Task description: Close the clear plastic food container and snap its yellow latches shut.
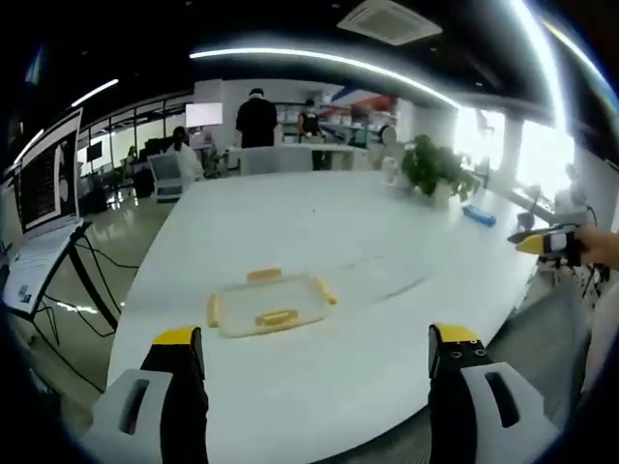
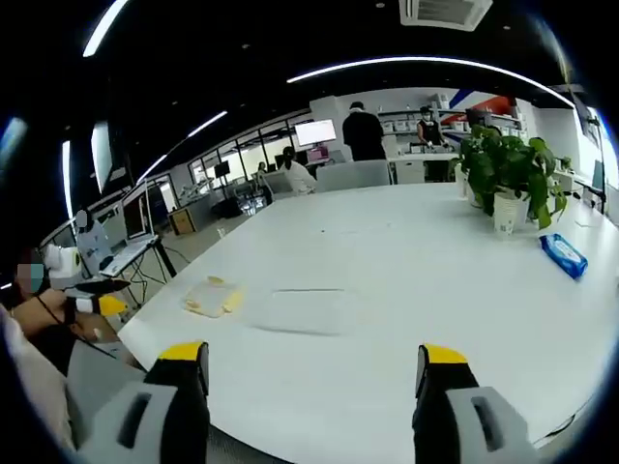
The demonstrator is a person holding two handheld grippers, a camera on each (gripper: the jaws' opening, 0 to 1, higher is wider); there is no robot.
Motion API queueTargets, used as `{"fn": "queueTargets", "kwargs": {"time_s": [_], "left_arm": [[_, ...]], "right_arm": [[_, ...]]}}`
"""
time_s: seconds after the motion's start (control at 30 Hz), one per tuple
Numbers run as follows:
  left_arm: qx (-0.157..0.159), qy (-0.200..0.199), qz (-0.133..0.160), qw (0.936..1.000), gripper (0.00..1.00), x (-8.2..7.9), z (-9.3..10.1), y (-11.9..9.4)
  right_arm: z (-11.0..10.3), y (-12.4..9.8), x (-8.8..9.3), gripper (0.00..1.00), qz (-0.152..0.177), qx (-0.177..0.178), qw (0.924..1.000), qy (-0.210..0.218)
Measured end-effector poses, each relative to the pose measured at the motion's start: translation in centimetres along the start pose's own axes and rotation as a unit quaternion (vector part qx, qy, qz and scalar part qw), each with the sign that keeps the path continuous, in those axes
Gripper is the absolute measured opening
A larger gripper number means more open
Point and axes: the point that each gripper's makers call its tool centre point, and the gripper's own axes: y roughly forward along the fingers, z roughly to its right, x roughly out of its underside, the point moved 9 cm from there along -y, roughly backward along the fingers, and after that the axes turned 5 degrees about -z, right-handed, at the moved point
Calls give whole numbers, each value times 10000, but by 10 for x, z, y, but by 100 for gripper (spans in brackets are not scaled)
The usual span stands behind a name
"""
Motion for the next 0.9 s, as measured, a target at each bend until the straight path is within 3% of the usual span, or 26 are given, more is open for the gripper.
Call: {"fn": "queueTargets", "kwargs": {"time_s": [0.9], "left_arm": [[59,75,-89,9999,93,-1,-1,2]], "right_arm": [[-2,1,4,89,-130,-82,9999,-56]]}}
